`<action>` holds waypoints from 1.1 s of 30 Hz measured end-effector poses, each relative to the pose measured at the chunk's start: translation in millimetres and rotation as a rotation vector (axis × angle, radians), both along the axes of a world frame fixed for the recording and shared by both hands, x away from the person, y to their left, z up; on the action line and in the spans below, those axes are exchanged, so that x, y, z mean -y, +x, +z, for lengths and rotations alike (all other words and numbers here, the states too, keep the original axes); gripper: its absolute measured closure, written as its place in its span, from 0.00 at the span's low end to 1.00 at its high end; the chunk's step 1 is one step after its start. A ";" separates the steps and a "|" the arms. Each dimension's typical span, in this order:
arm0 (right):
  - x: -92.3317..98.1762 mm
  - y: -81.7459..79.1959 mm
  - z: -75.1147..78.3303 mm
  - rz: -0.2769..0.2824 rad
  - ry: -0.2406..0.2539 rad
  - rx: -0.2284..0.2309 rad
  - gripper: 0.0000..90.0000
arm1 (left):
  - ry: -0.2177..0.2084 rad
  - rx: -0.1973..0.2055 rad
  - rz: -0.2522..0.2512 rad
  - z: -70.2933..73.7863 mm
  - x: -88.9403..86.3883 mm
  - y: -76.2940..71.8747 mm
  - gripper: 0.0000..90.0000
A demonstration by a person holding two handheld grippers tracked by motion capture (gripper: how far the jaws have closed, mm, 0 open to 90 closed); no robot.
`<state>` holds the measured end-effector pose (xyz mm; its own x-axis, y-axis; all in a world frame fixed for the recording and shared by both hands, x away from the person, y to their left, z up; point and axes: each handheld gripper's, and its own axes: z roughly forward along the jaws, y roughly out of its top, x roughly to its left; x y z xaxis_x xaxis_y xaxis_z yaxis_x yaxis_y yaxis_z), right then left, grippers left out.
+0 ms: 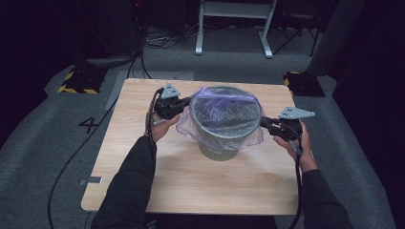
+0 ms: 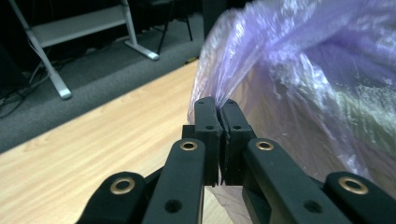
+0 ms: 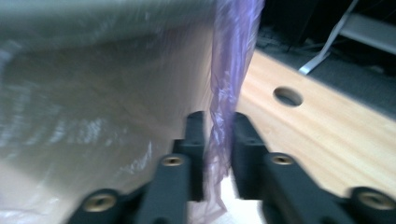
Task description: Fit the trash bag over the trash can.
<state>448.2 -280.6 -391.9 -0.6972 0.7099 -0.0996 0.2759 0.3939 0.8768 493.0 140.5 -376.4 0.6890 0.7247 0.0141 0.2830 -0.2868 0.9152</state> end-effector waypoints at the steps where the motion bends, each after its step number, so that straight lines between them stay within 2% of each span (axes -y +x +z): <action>1: 2.7 -1.6 3.6 0.006 0.017 0.006 0.73 | -0.008 0.006 0.004 2.9 -2.4 -0.3 0.95; 4: 9.2 -4.3 13.9 0.017 0.037 0.025 0.55 | -0.030 0.030 0.005 11.0 -7.6 -1.1 0.94; 6: 12.0 -5.1 20.2 0.021 0.035 0.028 0.47 | -0.033 0.028 -0.007 14.6 -8.6 -0.3 0.93; 8: 13.8 -4.6 26.2 0.029 0.037 0.047 0.45 | -0.015 0.030 -0.005 16.2 -6.6 1.8 0.93; 10: 16.4 -3.8 35.9 0.058 0.081 0.061 0.43 | -0.015 0.025 -0.008 16.9 -6.1 3.8 0.95; 11: 16.4 -3.8 35.9 0.058 0.081 0.061 0.43 | -0.021 0.021 -0.007 16.9 -5.8 5.2 0.95; 13: 17.2 -1.5 41.1 0.048 0.098 0.061 0.43 | -0.005 0.021 0.001 16.5 -3.9 8.2 0.95; 15: 15.1 9.3 46.1 0.022 0.104 0.048 0.49 | 0.003 0.012 0.004 15.4 -1.1 12.1 0.93; 18: 12.7 15.6 46.9 0.027 0.106 0.028 0.54 | 0.005 0.005 0.006 14.4 2.4 16.2 0.93; 20: 9.9 21.5 46.1 0.026 0.101 0.020 0.67 | 0.006 0.000 0.006 13.7 5.6 19.3 0.94; 21: 6.6 24.9 44.3 0.034 0.108 0.009 0.78 | 0.007 -0.003 -0.001 13.1 9.2 21.7 0.97; 22: 6.6 24.9 44.3 0.034 0.108 0.009 0.78 | 0.007 -0.003 -0.001 13.1 9.2 21.7 0.98; 26: -1.7 30.2 39.2 0.033 0.059 0.013 0.95 | 0.017 -0.006 -0.003 12.9 17.8 24.8 0.99; 27: -4.0 31.8 38.5 0.027 0.064 0.023 1.00 | 0.022 -0.004 -0.002 12.9 19.9 25.7 0.99; 30: -5.9 33.2 38.5 0.010 0.072 0.039 1.00 | 0.036 -0.014 0.003 12.0 23.3 29.6 1.00; 33: -8.8 35.4 38.2 -0.029 0.072 0.054 1.00 | 0.050 -0.034 0.017 7.2 27.3 35.0 1.00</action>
<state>483.6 -271.9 -353.7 -0.6713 0.7363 -0.0848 0.2374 0.3220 0.9165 528.0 113.1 -369.2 0.6774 0.7351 0.0278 0.3187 -0.3273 0.8896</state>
